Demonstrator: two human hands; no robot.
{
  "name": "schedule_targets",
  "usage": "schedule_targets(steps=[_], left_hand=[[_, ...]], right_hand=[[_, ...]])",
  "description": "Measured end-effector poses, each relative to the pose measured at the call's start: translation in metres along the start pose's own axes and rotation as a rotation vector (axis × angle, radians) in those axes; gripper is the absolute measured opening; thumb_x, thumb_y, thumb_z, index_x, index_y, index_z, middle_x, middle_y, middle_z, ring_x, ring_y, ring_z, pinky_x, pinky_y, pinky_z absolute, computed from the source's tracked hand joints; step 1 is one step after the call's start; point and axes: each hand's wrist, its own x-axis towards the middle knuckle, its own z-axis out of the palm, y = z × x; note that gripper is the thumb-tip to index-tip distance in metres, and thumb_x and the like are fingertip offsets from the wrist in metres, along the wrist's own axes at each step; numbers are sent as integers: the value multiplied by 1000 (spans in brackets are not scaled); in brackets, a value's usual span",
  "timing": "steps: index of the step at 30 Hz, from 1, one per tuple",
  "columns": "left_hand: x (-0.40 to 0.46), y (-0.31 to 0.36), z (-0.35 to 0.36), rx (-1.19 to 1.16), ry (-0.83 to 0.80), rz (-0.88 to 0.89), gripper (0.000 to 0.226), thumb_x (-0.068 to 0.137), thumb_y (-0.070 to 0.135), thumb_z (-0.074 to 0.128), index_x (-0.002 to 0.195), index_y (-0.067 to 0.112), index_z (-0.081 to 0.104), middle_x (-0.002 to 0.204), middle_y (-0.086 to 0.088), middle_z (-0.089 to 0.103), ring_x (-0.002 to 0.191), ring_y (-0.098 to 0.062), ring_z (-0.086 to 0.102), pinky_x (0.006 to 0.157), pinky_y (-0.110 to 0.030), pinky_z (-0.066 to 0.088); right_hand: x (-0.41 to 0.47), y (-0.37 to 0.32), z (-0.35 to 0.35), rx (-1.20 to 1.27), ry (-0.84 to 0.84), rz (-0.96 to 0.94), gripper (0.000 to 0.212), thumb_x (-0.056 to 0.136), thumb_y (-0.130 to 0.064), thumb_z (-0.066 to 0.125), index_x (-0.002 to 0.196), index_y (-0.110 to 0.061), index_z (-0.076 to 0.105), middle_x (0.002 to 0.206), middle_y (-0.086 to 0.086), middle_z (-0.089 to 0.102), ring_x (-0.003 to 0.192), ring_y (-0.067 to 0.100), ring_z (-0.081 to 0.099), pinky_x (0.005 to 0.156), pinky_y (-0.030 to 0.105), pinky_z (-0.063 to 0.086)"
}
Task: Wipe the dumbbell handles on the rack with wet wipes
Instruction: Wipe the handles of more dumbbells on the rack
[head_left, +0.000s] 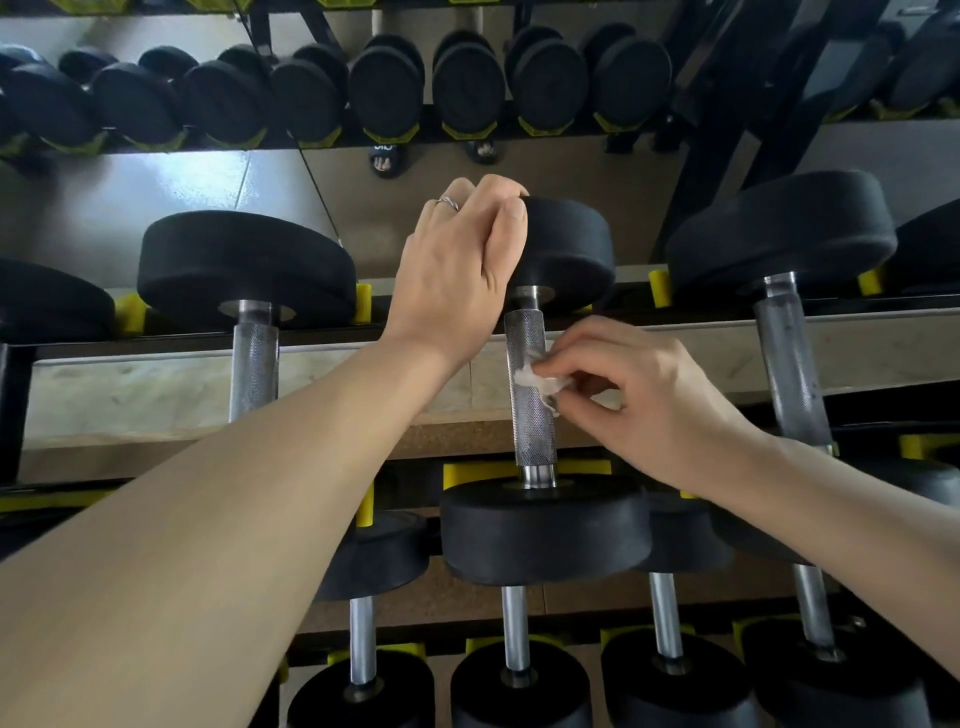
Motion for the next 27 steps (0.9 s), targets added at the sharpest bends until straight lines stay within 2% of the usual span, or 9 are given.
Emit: schedule_targets(steps=[3,8,13,18,22,24,27], left_hand=[[0,-1,1,-1,7,3,46,107,42,23,118,13,57,97,-5,54,93,-26,50,82,-49,45],[0,-1,1,-6,13,6,46,107,41,23,118,12,57,97,-6,55,93,-27,50,82,-47,45],[0,-1,1,-6,12,8,46,107,41,23,117,12,57,96,-6,55,91,-26,49,82,-47,45],[1,-1,2,-12,18,-1,48,106,43,22,117,13,58,94,-5,55,93,-27,50,84,-46,45],[1,-3,4,-8,30,11,49,106,42,23,116,11,58,96,-6,56,94,-29,50,84,-48,44],[1,-3,4,-7,25,9,48,106,42,23,116,11,59,97,-7,57,95,-29,50,85,-47,44],[0,-2,3,-16,31,16,47,107,40,24,116,9,59,94,-7,56,93,-29,50,84,-47,44]], right_hand=[[1,0,4,24,41,36,17,85,-3,72,101,-9,75,99,-3,66,82,7,66,74,25,56],[-1,0,-1,-35,-48,-45,21,87,-7,70,108,-5,72,114,2,61,86,13,68,75,26,58],[-2,1,-1,-104,-33,-18,9,86,-11,74,95,-8,74,94,-2,67,76,11,66,66,31,56],[-13,-4,-2,-60,-102,22,6,85,-16,72,87,-11,71,82,-6,65,71,6,62,62,28,52],[20,6,3,-5,140,139,5,86,-7,71,91,-9,72,80,-3,67,70,9,65,66,31,54],[21,7,9,39,170,193,5,87,-7,69,91,-10,71,79,-3,67,69,10,65,66,34,54],[-7,-8,9,-5,39,115,6,86,-7,72,90,-11,72,80,-4,66,70,7,61,63,24,50]])
